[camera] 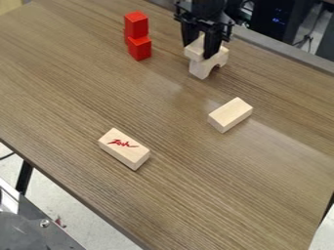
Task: Put the block on top of the arch
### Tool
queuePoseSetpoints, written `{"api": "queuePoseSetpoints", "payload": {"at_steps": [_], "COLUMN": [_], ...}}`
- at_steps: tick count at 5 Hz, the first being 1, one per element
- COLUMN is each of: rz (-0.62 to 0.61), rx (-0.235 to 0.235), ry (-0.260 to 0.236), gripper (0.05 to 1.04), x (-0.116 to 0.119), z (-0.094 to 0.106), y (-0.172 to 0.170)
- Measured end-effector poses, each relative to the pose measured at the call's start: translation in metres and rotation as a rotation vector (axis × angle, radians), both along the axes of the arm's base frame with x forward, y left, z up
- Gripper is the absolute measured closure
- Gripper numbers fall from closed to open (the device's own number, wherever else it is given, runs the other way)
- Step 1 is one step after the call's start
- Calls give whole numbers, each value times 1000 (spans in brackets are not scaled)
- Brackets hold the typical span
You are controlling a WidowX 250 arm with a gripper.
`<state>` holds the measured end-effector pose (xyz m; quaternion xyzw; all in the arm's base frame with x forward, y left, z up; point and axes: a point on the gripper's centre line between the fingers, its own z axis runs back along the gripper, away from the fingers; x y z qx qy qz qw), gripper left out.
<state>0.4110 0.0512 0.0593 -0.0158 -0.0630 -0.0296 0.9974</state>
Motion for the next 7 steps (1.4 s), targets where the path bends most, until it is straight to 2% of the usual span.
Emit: {"api": "queuePoseSetpoints", "payload": {"at_steps": [6,7], "rz": [18,17], "rx": [-6,-6], "ry": [-4,-5], "gripper": [521,463], "x": [3,3], "z": [-3,-2], "y": [-7,-8]}}
